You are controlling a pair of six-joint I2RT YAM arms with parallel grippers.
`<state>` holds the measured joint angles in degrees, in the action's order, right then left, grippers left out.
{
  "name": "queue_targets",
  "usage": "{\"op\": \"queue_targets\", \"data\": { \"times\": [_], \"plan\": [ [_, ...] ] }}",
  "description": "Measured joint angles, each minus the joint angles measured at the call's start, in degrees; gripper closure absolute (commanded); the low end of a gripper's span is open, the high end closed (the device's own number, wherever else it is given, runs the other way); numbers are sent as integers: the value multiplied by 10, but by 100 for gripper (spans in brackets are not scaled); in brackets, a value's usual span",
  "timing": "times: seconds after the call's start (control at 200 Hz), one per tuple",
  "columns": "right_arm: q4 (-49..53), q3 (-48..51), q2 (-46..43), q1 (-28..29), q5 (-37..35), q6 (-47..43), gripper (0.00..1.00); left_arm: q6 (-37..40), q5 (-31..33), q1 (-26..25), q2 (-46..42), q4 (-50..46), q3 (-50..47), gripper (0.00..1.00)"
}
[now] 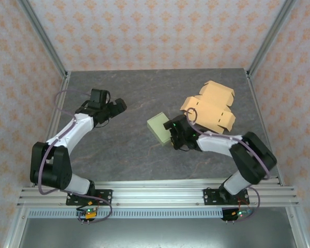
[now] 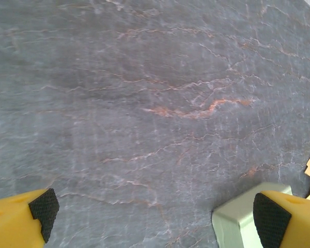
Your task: Fold the paper box
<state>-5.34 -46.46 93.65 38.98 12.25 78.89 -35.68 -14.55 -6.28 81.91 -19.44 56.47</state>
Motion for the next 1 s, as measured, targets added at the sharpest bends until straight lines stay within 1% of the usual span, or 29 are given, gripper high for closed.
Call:
{"op": "queue_targets", "data": {
  "times": [0.025,0.06,0.1,0.18,0.21,0.265,0.365,0.481,0.586,0.696,0.776,0.856,1.001],
  "plan": [
    [-4,-25,20,0,3,-8,30,-3,0,6,-6,-1,-4,0],
    [-14,-64,54,0,11,-26,32,-7,-2,13,-13,-2,-10,0],
    [-27,-115,98,0,23,-48,39,-13,-3,21,-22,-1,-19,0],
    [-43,-216,182,0,52,-80,41,-21,-11,35,-35,-3,-34,0],
    [-44,-259,217,0,61,-96,45,-23,-14,39,-38,-8,-37,0],
    [-43,-330,273,0,71,-126,47,-25,-18,47,-44,-10,-43,0],
    [-21,-417,340,-2,77,-173,50,-25,-26,59,-64,-18,-55,0],
    [18,-479,384,-10,68,-219,50,-24,-26,70,-102,-26,-75,0],
    [25,-514,405,-26,59,-247,53,-25,-28,71,-122,-24,-89,0],
    [9,-528,420,-51,62,-260,53,-31,-40,71,-106,-15,-92,0],
    [-7,-540,433,-65,63,-269,53,-40,-55,71,-85,9,-100,0],
    [-16,-578,461,-75,67,-280,52,-54,-67,71,-76,35,-118,0],
    [-33,-667,525,-78,87,-287,50,-68,-80,71,-75,48,-136,0]
  ]
}}
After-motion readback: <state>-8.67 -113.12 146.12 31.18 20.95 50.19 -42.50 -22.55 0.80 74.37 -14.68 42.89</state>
